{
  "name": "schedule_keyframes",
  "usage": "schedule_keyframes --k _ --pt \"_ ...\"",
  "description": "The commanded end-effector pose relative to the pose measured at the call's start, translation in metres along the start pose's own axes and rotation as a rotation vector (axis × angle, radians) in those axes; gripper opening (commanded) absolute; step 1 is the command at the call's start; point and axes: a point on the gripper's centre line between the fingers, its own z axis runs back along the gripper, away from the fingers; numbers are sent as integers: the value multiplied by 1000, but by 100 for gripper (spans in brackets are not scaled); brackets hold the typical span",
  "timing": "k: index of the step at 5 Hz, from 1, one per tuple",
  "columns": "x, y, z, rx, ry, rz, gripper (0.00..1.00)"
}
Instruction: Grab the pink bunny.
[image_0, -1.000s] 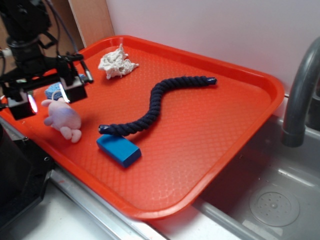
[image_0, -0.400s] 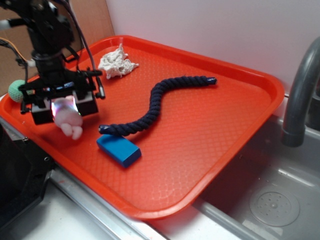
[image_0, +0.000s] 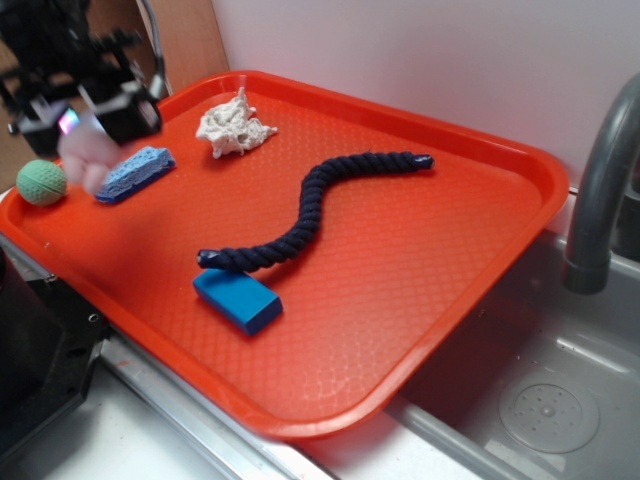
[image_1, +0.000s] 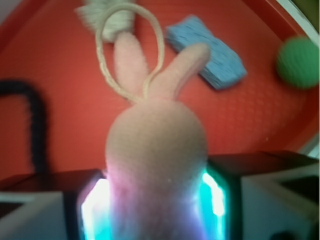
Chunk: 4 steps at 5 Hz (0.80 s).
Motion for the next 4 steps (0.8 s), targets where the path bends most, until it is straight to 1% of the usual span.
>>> schedule_keyframes --k 1,2,3,4 --pt "25 -66 50 78 23 -479 0" --pt "11 -103 53 158 4 -714 0" --pt "2 -95 52 231 -26 -785 0" --pt "5 -82 49 259 -26 -744 0"
